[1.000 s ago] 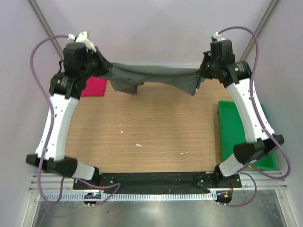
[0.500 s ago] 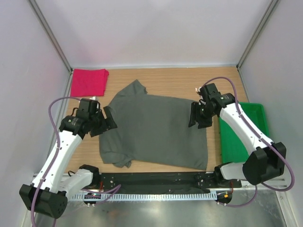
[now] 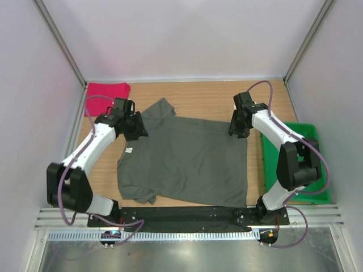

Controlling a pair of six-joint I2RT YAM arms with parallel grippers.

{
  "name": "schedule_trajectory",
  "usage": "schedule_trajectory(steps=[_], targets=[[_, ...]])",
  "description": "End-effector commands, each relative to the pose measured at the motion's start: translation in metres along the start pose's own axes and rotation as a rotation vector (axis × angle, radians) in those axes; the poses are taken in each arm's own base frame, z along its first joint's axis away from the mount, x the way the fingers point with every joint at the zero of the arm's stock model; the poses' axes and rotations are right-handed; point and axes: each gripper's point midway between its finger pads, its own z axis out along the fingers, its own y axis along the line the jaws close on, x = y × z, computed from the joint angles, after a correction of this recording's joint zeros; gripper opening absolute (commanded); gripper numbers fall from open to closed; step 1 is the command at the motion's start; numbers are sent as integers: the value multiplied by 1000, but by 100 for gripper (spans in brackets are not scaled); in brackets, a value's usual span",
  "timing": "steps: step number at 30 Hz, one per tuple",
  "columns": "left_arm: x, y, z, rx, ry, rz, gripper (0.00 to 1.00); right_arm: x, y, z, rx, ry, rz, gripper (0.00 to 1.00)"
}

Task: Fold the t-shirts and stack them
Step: Flatten the tshirt out

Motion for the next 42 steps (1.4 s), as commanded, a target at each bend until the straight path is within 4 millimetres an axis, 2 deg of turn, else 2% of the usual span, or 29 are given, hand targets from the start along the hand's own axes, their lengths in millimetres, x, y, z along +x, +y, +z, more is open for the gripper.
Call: schedule_trajectory(steps=[1,4,7,9,12,16,17,19,20,22,23,25,26,27,28,29,30,31,32,33,34,35,36,37,38,39,40,41,42], targets=[[-39,-22,36,77,-87,29,47,-63,12,6,11,-225,70,41],[-49,-26,67,76,-84,2,36,-83,15,17,28,-287,73,33],[-57,-26,91,80,-91,-30,34,-97,16,30,54,-309,72,28],[-61,-25,100,64,-84,-51,34,-99,17,48,65,-271,75,27],[-56,-11,123,-1,-34,-86,34,-94,22,71,63,-220,71,27],[-65,-5,146,-20,-12,-118,32,-92,25,88,64,-210,89,27],[-62,0,158,-28,16,-130,31,-92,25,92,65,-207,95,27],[-63,4,168,-36,37,-145,31,-92,26,103,76,-196,102,27],[-73,0,169,-18,28,-151,31,-92,26,106,80,-194,107,27],[-75,4,184,-23,42,-166,31,-101,24,112,97,-209,120,27],[-88,1,186,-6,23,-169,31,-101,22,122,110,-201,120,27],[-95,1,206,13,30,-157,31,-127,21,126,124,-261,117,28],[-101,0,215,28,29,-158,32,-128,17,144,147,-256,93,28],[-128,-16,211,73,-10,-148,34,-155,23,139,141,-308,59,28],[-130,-14,224,73,3,-146,36,-167,23,141,146,-315,44,31],[-144,-20,220,89,-20,-129,43,-168,19,147,154,-273,32,32],[-162,-29,210,94,-50,-111,46,-195,28,143,133,-307,27,34],[-175,-38,196,113,-83,-94,49,-204,32,140,128,-311,20,39],[-182,-42,185,118,-107,-71,54,-221,35,123,132,-334,15,41],[-185,-40,173,96,-125,-60,56,-224,35,118,139,-336,10,44],[-195,-47,145,104,-168,-45,59,-228,38,110,134,-340,15,50],[-197,-47,127,97,-192,-23,69,-230,36,94,142,-328,23,51],[-193,-44,116,80,-197,-20,71,-231,39,78,132,-332,30,52],[-177,-30,113,39,-175,-21,72,-229,40,68,122,-326,51,54],[-178,-32,79,45,-217,-13,72,-211,36,66,127,-276,47,54],[-151,-15,82,5,-169,-11,72,-209,43,37,84,-293,53,55],[-141,-7,73,-16,-168,-8,71,-200,45,26,60,-284,52,55],[-140,-6,49,-9,-204,0,70,-191,50,18,28,-278,57,55],[-131,3,41,-28,-199,15,70,-150,52,31,5,-179,28,55]])
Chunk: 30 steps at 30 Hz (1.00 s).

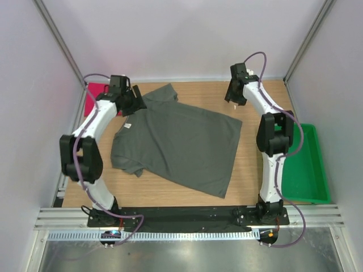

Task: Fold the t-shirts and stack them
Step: Flatten the tshirt out

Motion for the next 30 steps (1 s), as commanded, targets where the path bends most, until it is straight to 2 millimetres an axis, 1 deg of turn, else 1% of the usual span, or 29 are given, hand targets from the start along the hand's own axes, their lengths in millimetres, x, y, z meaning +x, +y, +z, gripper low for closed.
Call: schedule_trajectory(steps=[1,2,3,4,5,6,7,8,9,10,11,12,13,14,15,17,19,21,23,24,25,27,28,30], targets=[[4,26,-54,-65,-60,54,68,30,13,-97,-144,40,-5,55],[23,48,-54,-98,-16,29,64,66,4,-93,-128,107,-19,55],[30,51,-69,-84,-16,22,62,80,6,-104,-152,123,-29,55],[38,58,-72,-79,-3,24,58,101,18,-116,-192,149,-57,55],[57,72,-72,-89,36,16,58,107,19,-136,-223,134,-61,55],[62,78,-84,-104,30,26,57,138,14,-135,-208,190,-75,55],[66,88,-90,-134,28,34,59,156,21,-144,-227,207,-106,55],[85,104,-93,-179,64,27,61,176,17,-151,-233,224,-117,55],[89,110,-96,-194,56,26,63,187,18,-154,-235,235,-106,55],[84,125,-107,-211,17,-11,67,196,17,-155,-239,238,-107,55],[87,131,-110,-218,12,-25,68,216,13,-155,-233,263,-114,55],[94,140,-112,-232,24,-45,69,224,11,-154,-230,282,-93,55],[93,149,-115,-249,20,-74,70,233,8,-153,-226,299,-85,54],[95,152,-115,-250,28,-98,70,245,0,-147,-209,311,-83,54],[96,152,-114,-244,36,-115,70,247,-4,-146,-203,303,-79,53],[99,152,-109,-216,53,-188,68,254,-15,-137,-170,290,-72,53],[102,152,-107,-202,65,-242,68,256,-22,-130,-140,274,-72,52],[100,150,-111,-199,43,-269,69,257,-29,-118,-125,266,-60,52],[99,154,-119,-226,5,-280,71,263,-39,-104,-83,291,-55,52],[99,154,-121,-231,-9,-291,72,260,-50,-95,-52,305,-28,52],[100,155,-124,-239,-18,-298,72,263,-59,-86,-19,329,-20,52],[103,156,-127,-243,-30,-305,73,253,-72,-74,14,333,-20,52],[104,156,-128,-243,-28,-311,73,240,-87,-66,65,308,-9,52],[113,157,-126,-247,3,-319,73,220,-100,-55,113,292,-50,52]])
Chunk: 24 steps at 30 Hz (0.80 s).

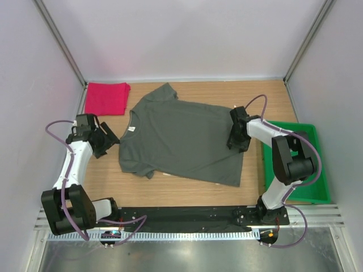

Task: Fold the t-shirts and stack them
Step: Flatten the tshirt out

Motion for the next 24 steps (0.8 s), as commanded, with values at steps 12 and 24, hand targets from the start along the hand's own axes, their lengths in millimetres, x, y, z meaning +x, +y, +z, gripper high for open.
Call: schedule_trajectory(steps=[12,24], targets=[[73,-23,11,212,245,-139,70,-85,24,-59,-65,-143,-169,62],[105,-22,17,198,272,-196,64,125,203,-116,-767,52,-479,53]])
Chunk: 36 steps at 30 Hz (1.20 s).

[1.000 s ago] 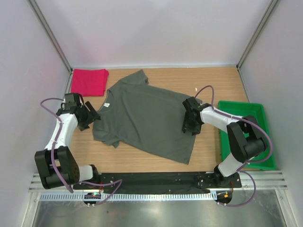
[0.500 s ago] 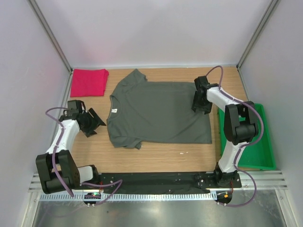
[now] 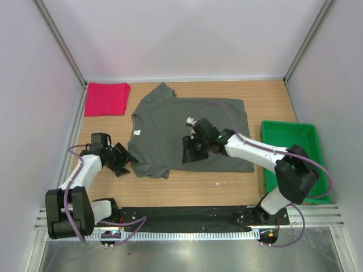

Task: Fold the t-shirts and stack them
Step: Flatten the tshirt out

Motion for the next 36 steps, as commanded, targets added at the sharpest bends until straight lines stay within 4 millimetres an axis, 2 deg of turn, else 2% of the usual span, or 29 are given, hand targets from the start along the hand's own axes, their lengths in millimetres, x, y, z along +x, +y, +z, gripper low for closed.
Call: schedule_trajectory(steps=[1,5,7,10,12,18,20,23,25,28,30,31,35,36], targets=[[-12,-15,-6,51,-65,4,64,20,62,26,-153,6,-7,51],[-23,-21,-12,44,-97,23,64,41,88,52,-128,7,-32,49],[-30,-27,-15,50,-119,31,65,43,98,61,-129,-28,18,51],[-40,-31,-19,44,-155,38,65,60,103,74,-105,-52,77,52],[-43,-33,-20,41,-164,37,66,64,95,80,-46,-94,96,52],[-44,-32,-21,36,-172,23,66,79,84,101,15,-130,197,42],[-41,-30,-21,33,-169,19,66,75,90,107,1,-153,208,41],[-38,-26,-21,22,-166,17,66,71,86,114,33,-176,227,38],[-35,-22,-22,11,-159,20,67,71,83,115,58,-185,232,35],[-34,-20,-24,-2,-161,28,67,76,68,114,135,-170,230,27],[-35,-21,-25,-1,-166,34,67,78,66,112,141,-158,214,14],[-36,-21,-26,-3,-167,37,67,77,67,112,137,-157,203,3],[-41,-24,-32,-11,-185,69,67,59,83,94,79,-125,147,1],[-43,-24,-33,-14,-189,80,67,49,90,83,42,-131,158,1]])
